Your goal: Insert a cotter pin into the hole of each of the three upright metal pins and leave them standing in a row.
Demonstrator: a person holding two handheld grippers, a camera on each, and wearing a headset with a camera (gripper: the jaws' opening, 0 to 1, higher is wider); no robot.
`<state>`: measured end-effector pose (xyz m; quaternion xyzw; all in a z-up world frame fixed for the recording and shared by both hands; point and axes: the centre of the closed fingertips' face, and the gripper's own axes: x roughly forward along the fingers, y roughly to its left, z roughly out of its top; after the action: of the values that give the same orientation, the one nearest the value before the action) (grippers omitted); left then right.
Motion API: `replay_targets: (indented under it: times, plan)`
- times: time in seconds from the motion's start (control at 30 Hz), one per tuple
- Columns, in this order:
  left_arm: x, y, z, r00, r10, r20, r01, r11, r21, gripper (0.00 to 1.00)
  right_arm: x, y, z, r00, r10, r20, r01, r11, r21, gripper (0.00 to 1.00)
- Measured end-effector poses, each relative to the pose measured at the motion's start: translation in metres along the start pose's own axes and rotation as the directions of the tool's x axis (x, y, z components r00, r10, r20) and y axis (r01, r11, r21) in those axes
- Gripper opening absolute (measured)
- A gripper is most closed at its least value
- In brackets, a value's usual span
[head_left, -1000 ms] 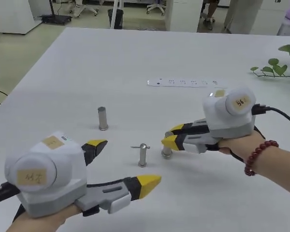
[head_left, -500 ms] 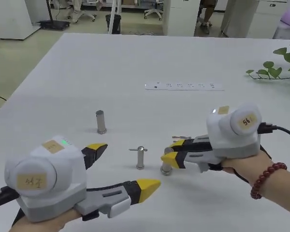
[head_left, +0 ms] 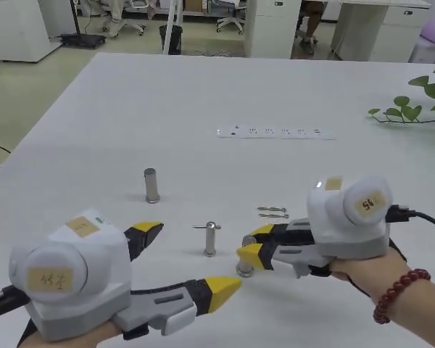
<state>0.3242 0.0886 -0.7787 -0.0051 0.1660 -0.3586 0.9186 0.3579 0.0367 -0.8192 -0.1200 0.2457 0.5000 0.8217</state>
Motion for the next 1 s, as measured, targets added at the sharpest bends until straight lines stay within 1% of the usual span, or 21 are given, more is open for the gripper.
replay_targets:
  times: [0.13, 0.23, 0.37, 0.47, 0.5, 0.53, 0.57, 0.7, 0.8, 0.9, 1.0]
  plan:
    - [0.000, -0.001, 0.000, 1.0000, -0.002, 0.001, 0.002, 1.000, 0.002, 0.82, 0.001, 0.003, 0.000, 1.0000, 0.008, 0.005, -0.008, 1.000, 0.010, 0.14]
    - [0.000, 0.000, 0.000, 1.0000, 0.002, 0.002, -0.002, 1.000, 0.002, 0.82, 0.001, 0.006, 0.000, 1.0000, 0.008, -0.001, -0.008, 1.000, 0.001, 0.14]
    - [0.000, -0.001, -0.001, 1.0000, 0.000, 0.001, 0.000, 1.000, 0.000, 0.82, 0.001, 0.009, -0.001, 0.9998, 0.017, -0.008, -0.017, 1.000, 0.011, 0.15]
    - [-0.001, -0.001, -0.002, 1.0000, 0.001, -0.004, -0.001, 1.000, 0.002, 0.82, 0.001, 0.010, -0.002, 0.9994, 0.016, -0.030, -0.015, 1.000, 0.006, 0.16]
    - [-0.001, -0.001, -0.003, 1.0000, 0.001, -0.006, -0.001, 1.000, 0.002, 0.82, 0.002, 0.010, -0.003, 0.9991, 0.021, -0.036, -0.021, 1.000, 0.011, 0.18]
    - [-0.001, -0.001, -0.003, 1.0000, 0.002, -0.007, -0.002, 1.000, 0.002, 0.82, 0.002, 0.012, -0.006, 0.9981, 0.031, -0.052, -0.029, 0.999, 0.037, 0.20]
    - [-0.001, -0.001, -0.003, 1.0000, 0.002, -0.008, -0.002, 1.000, 0.002, 0.83, 0.004, 0.014, -0.007, 0.9977, 0.038, -0.056, -0.035, 0.998, 0.049, 0.23]
    - [-0.002, -0.001, -0.003, 1.0000, 0.004, -0.007, -0.004, 1.000, 0.000, 0.83, 0.003, 0.018, -0.009, 0.9977, 0.036, -0.057, -0.034, 0.999, 0.030, 0.27]
    - [-0.003, -0.002, -0.004, 0.9999, 0.005, -0.010, -0.005, 1.000, -0.002, 0.84, 0.001, 0.019, -0.008, 0.9978, 0.043, -0.051, -0.040, 0.998, 0.056, 0.29]
    - [-0.004, -0.002, -0.005, 0.9999, 0.007, -0.015, -0.007, 1.000, -0.002, 0.84, -0.002, 0.018, -0.007, 0.9980, 0.045, -0.044, -0.042, 0.997, 0.060, 0.29]
    - [-0.004, -0.002, -0.006, 0.9998, 0.008, -0.017, -0.008, 1.000, -0.001, 0.85, -0.006, 0.018, -0.004, 0.9983, 0.048, -0.034, -0.045, 0.996, 0.072, 0.32]
